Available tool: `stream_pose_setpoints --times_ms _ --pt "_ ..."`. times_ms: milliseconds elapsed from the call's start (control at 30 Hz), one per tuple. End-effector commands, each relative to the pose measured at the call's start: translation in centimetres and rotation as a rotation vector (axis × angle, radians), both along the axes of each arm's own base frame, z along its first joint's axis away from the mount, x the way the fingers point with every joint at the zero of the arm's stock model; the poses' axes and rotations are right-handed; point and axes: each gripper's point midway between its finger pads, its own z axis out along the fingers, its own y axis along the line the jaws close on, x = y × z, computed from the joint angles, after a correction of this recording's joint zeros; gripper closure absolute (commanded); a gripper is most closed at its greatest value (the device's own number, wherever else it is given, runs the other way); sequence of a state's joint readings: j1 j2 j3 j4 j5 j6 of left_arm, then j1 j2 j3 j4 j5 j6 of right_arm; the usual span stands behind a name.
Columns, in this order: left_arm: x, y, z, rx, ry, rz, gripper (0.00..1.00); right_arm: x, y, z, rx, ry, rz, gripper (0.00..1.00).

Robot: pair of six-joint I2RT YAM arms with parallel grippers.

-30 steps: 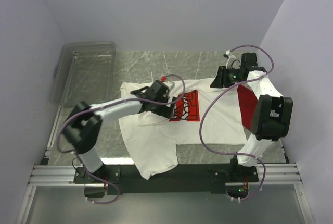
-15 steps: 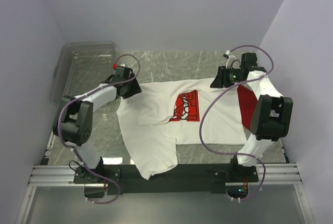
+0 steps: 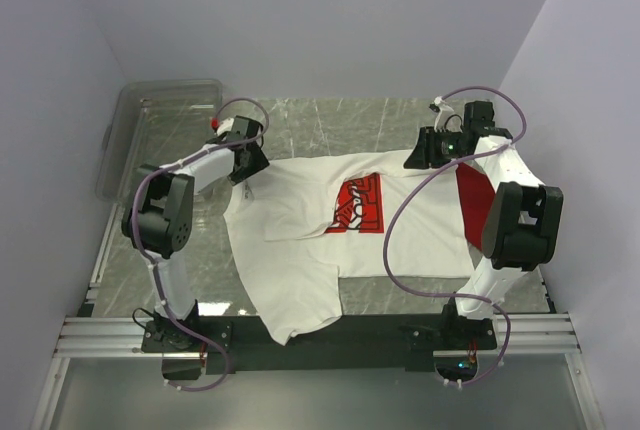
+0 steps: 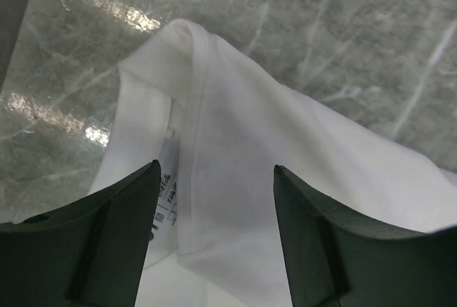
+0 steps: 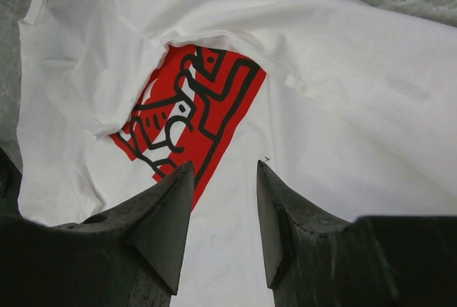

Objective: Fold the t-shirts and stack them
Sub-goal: Fold the tshirt

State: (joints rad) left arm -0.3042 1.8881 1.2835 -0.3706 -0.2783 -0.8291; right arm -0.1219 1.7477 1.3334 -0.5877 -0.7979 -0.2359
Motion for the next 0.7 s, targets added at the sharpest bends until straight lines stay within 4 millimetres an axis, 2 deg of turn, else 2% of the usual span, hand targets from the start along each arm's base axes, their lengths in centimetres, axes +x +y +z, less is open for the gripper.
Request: stream_pose_setpoints --times_ms 0,133,300,533,667 --pt "1.21 1.32 0.10 0.072 0.005 0.036 0.32 0.34 -0.25 1.48 0.002 -0.061 0.006 0.52" --pt "1.93 1.39 -0.11 0.092 0.013 0.031 0.37 0.41 -0.42 1.43 0.003 -0.060 0.002 0.53" --pt "1.86 1.35 -0.57 0.095 0.027 0.023 0.44 0.42 -0.56 1.47 0.007 -0.059 -0.002 0.53" --pt "1.67 1.57 -0.51 0.110 0.025 0.012 0.64 0.44 -0.70 1.48 0.010 -0.057 -0.006 0.53" --pt "1.81 1.58 -0.43 0.114 0.028 0.003 0.68 0.44 -0.74 1.55 0.011 -0.058 -0.007 0.53"
